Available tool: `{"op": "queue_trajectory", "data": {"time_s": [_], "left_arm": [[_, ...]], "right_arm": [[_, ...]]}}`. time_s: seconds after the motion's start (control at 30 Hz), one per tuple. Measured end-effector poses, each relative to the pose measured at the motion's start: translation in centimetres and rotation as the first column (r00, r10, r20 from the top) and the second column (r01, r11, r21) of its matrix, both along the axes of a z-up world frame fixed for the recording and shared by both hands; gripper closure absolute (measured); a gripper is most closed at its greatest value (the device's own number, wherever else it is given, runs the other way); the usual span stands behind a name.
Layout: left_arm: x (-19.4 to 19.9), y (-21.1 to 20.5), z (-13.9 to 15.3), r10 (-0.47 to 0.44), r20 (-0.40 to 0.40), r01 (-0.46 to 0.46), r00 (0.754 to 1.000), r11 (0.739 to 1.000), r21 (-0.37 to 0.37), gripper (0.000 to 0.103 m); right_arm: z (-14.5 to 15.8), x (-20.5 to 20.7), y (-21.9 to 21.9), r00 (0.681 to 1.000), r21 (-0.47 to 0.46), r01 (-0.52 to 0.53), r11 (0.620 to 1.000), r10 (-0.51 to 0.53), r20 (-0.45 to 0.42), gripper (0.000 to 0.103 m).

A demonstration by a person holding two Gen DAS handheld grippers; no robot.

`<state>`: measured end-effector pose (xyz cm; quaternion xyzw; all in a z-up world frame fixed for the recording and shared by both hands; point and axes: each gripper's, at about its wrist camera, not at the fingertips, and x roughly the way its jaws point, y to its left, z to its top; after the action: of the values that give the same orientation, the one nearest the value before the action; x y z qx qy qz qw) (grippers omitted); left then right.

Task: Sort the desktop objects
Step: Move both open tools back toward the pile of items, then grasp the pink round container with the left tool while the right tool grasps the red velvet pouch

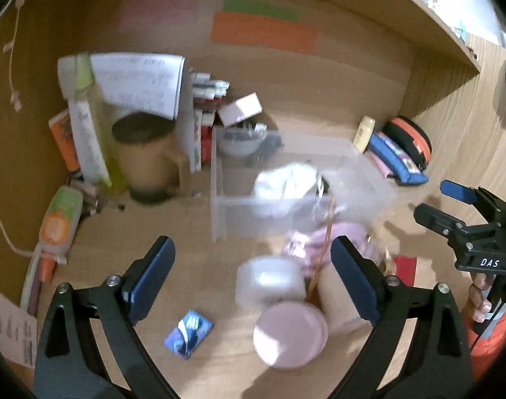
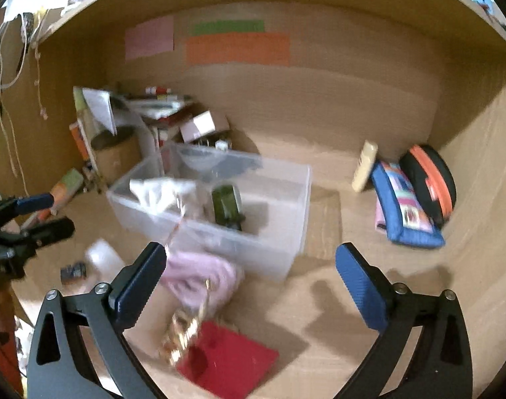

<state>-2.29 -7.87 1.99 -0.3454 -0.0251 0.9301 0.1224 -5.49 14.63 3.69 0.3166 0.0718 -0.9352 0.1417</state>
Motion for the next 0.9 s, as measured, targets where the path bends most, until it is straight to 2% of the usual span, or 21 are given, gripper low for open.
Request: {"op": "queue_trajectory", "data": {"time_s": [0.23,0.33,0.53,0.67,0.9], "left_arm": [[2.4,-1.1,-2.2,0.007,0.054,-0.008,0.998,1.0,0.022,0.007],[3.3,-1.2,-3.1,-0.015,0.082,0.009,0.997,0.998,0.068,0.007],[4.1,-0.8,-5.0,-0.042,0.144,0.029,0.989,0.996,0.09,0.007],[4.1,-0.1,-6.1,-0.08,0.184,0.06,0.98,0.992,0.112,0.007],[3.2,1.7,-7.4,-0.121,0.227,0.103,0.966,0.991,0.089,0.007]], "right_arm": [[-3.8,2.1,1.2,0.993,-0.012,0.01,1.0,-0.009,0.118,0.001],[-4.9,3.3,1.2,0.99,-0.021,0.003,1.0,0.0,0.14,0.001],[-6.7,4.8,1.0,0.986,0.01,0.001,1.0,-0.003,0.164,0.001],[-7.9,4.6,1.3,0.977,-0.016,-0.002,1.0,0.005,0.213,0.001],[-9.0,3.2,1.2,0.964,-0.026,0.003,1.0,0.004,0.265,0.001]]}}
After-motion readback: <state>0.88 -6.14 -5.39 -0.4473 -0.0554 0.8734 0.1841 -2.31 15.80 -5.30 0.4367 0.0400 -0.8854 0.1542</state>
